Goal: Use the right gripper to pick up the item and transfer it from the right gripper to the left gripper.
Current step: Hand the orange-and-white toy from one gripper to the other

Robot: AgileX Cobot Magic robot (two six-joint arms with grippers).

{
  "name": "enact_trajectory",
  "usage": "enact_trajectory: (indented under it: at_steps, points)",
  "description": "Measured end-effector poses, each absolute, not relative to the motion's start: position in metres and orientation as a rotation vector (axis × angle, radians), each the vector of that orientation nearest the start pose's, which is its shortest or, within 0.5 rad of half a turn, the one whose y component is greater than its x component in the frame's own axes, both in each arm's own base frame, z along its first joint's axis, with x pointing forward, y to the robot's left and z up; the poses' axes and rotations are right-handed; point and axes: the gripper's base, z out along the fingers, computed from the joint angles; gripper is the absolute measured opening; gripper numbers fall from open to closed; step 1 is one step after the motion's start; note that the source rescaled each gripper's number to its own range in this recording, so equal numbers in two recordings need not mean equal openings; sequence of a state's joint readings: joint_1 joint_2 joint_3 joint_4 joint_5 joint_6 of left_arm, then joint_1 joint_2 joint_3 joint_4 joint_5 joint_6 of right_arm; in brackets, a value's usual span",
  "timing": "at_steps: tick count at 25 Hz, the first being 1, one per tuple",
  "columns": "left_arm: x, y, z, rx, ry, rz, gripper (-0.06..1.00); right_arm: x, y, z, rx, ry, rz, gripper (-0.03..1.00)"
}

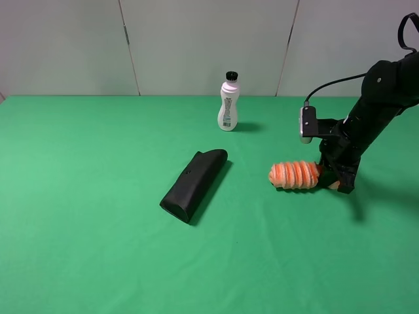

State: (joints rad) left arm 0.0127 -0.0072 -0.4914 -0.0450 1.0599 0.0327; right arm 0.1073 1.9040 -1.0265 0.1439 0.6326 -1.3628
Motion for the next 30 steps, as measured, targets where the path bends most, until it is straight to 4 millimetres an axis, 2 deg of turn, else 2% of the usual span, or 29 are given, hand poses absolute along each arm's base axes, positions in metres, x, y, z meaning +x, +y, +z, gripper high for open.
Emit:
enact_trajectory:
  at_steps: [5,10,12,17,24,25,26,30]
  points:
    - [-0.005,-0.004,0.275,0.022,2.044,-0.026,0.98,0.331,0.043,0.127,-1.875,2.308,-0.013,0.07]
    - [-0.005,-0.004,0.275,0.022,2.044,-0.026,0.98,0.326,0.043,0.166,-1.797,2.309,-0.042,0.06]
    - [-0.005,-0.004,0.275,0.022,2.044,-0.026,0.98,0.32,0.043,0.183,-1.712,2.35,-0.041,0.06]
    - [-0.005,-0.004,0.275,0.022,2.044,-0.026,0.98,0.304,0.051,0.222,-1.303,2.512,0.001,0.06]
    - [-0.005,-0.004,0.275,0.023,2.044,-0.026,0.98,0.265,0.091,0.268,-1.006,2.574,0.106,0.05]
    - [-0.005,-0.004,0.275,0.023,2.044,-0.026,0.98,0.258,0.1,0.273,-1.001,2.567,0.117,0.05]
    - [-0.005,-0.004,0.275,0.023,2.044,-0.026,0.98,0.258,0.1,0.273,-1.001,2.567,0.117,0.05]
    - [-0.005,-0.004,0.275,0.023,2.044,-0.026,0.98,0.229,0.139,0.285,-1.075,2.519,0.164,0.05]
